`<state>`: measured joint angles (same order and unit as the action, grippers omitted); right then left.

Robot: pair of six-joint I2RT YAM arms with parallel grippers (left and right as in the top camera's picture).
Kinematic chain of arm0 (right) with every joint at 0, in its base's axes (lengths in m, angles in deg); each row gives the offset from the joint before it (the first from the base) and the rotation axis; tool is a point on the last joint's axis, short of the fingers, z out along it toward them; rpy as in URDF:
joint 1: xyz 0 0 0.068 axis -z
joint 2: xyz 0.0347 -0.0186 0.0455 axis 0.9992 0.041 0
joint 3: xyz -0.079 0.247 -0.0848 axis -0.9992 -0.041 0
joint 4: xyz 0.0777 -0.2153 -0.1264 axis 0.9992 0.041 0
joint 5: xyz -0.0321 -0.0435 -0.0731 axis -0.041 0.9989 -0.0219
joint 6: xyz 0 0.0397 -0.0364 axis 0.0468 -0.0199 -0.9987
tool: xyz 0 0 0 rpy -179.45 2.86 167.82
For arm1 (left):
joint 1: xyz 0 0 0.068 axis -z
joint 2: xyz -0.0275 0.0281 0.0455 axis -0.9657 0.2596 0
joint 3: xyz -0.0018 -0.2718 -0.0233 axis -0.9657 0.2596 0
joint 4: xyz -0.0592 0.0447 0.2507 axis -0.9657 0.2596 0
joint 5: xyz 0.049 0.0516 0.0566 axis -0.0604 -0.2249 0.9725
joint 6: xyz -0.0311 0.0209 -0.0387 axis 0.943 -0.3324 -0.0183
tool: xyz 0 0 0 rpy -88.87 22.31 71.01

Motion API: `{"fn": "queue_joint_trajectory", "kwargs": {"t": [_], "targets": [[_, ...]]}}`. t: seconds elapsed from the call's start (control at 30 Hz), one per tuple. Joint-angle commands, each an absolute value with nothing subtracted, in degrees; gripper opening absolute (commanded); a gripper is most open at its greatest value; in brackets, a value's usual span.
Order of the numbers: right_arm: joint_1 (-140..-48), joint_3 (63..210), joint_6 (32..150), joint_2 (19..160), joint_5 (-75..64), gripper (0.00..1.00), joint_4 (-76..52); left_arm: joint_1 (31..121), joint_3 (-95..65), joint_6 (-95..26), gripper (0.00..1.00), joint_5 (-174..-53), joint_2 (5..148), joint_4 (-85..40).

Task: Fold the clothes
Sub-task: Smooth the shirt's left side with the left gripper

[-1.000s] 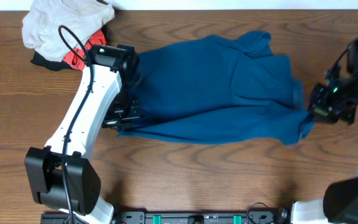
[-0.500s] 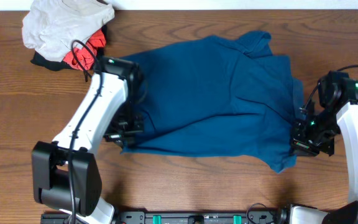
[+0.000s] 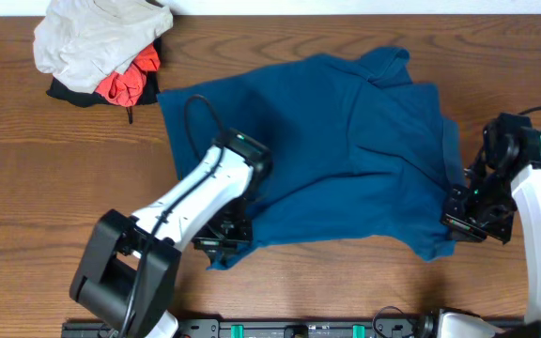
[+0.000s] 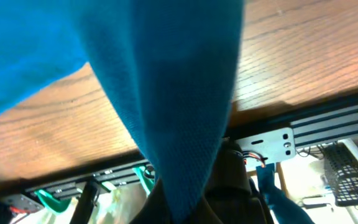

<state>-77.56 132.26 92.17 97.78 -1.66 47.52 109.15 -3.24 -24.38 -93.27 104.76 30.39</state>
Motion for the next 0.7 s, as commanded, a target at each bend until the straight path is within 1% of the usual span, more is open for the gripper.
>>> {"fn": "queue_joint_trajectory", "kwargs": {"t": [0.0,0.1,0.17,0.37,0.5,0.67], "targets": [[-75.7,134.0,94.3,94.7,0.3,0.01,47.4,111.2,-3.1,-19.5,0.06,-91.5,101.6,30.9],[-75.6,135.3,94.3,92.4,-0.5,0.02,47.5,111.0,-3.1,-15.6,0.06,-84.5,98.1,31.6],[-75.6,135.9,94.3,91.2,-0.6,0.02,48.3,110.0,-3.1,-14.9,0.06,-82.3,95.6,32.2],[-75.6,138.6,94.5,89.2,0.6,0.02,51.1,103.6,-3.1,-15.0,0.06,-80.9,88.4,33.6],[-75.6,139.5,95.1,89.1,3.5,0.05,52.4,99.0,-3.1,-16.3,0.06,-80.9,85.7,36.0],[-75.6,139.5,96.3,89.1,4.7,0.07,51.7,98.1,-3.1,-17.8,0.05,-80.9,85.3,35.9]]}}
